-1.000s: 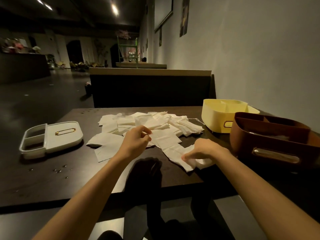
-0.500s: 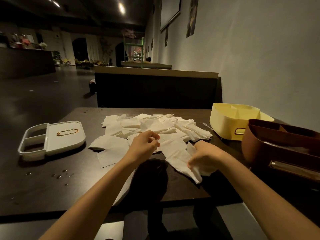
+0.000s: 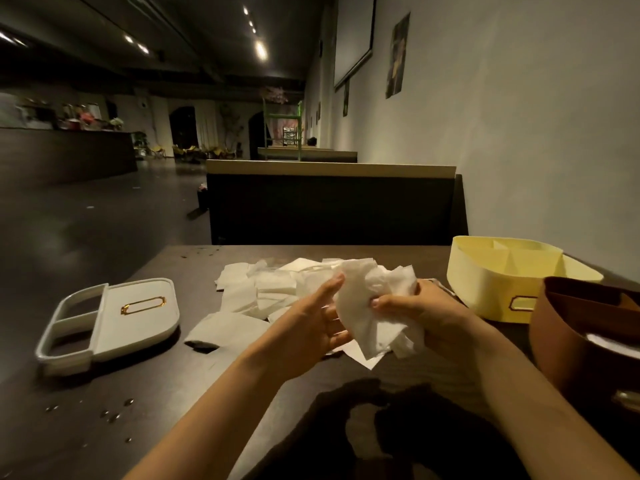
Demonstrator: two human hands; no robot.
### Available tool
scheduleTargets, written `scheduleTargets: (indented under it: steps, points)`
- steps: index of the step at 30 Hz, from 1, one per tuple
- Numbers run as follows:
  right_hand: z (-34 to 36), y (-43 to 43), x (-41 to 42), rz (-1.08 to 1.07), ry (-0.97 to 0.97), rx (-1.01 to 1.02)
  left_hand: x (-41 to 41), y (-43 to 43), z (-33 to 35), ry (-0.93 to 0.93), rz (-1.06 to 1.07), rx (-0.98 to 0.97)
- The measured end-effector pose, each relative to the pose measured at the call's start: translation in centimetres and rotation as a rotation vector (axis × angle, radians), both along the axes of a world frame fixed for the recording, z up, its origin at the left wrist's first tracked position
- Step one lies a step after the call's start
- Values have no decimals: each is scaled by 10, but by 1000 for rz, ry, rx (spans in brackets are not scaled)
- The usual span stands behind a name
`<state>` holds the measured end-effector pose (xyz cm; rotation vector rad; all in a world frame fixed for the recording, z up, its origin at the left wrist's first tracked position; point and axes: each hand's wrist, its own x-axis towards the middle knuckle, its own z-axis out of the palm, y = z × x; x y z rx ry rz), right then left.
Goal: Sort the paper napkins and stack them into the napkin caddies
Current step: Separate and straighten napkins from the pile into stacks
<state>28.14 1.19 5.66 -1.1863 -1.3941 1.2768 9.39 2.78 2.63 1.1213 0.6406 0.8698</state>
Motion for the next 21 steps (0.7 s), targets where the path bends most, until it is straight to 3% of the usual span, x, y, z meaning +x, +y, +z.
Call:
scheduleTargets:
  steps: [4,9,16,21]
  points:
    - [-5,17,-7,-14,67,-18,-3,20,1,18,217,176]
    - [-2,31,-17,87,77,15,-4,33,0,53,213,312]
    - [-8,49,-29,60,35,-112,-11,47,-6,-105,439,129]
    - [-20,58,-31,-9,43,-155,-14,47,-6,-64,439,56]
